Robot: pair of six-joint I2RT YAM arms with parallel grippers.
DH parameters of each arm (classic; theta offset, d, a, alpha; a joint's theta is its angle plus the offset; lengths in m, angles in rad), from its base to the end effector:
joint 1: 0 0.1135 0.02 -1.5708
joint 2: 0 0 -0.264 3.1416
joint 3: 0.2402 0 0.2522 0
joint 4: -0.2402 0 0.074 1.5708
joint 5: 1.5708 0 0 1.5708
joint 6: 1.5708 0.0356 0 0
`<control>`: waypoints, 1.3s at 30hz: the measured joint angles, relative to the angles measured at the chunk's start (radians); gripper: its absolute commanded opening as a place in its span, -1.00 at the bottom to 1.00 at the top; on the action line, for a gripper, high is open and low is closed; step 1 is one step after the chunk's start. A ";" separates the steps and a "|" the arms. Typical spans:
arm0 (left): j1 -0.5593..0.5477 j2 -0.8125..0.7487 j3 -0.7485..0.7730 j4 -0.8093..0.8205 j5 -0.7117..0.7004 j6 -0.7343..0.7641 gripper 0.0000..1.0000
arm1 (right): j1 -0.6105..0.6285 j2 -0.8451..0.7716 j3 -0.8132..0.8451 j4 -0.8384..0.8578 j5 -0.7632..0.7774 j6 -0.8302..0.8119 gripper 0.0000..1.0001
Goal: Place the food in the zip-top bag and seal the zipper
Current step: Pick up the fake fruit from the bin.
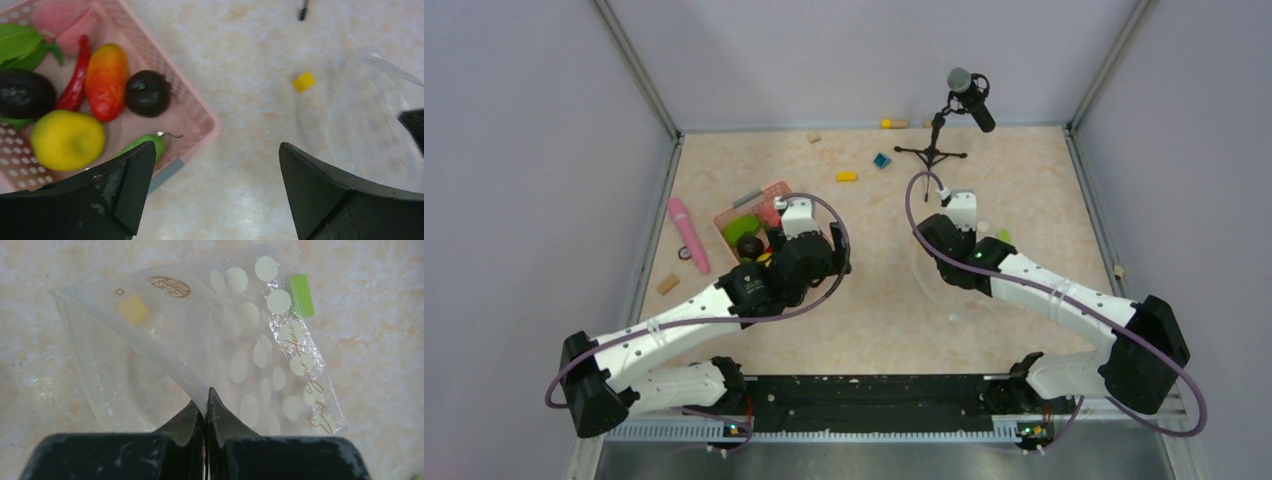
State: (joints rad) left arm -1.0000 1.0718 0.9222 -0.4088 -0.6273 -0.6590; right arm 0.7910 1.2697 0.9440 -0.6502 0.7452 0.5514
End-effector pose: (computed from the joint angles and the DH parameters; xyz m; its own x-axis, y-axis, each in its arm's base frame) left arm 0.1430 -0.1840 0.3136 -0.4788 -0.1719 -0.8609 0.1507 0.9500 -0.2734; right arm 0.1923 0.1602 0.2611 -0.6298 -0.0893 -0.7716 0.0876 0.9789 -0.1848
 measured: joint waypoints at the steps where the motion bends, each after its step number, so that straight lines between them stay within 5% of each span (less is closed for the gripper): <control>1: 0.026 0.000 -0.014 -0.020 -0.014 -0.027 0.96 | 0.000 0.000 -0.013 0.015 -0.010 0.023 -1.00; 17: 0.433 -0.013 -0.185 -0.136 0.036 -0.203 0.93 | 0.000 -0.229 -0.311 0.400 -0.132 0.133 -1.00; 39: 0.550 0.182 -0.206 -0.055 0.111 -0.215 0.83 | 0.000 -0.236 -0.361 0.526 -0.169 0.139 -1.00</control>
State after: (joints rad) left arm -0.4500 1.2533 0.7158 -0.4633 -0.5159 -0.8742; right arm 0.7910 1.0340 0.5831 -0.1246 0.5758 0.6907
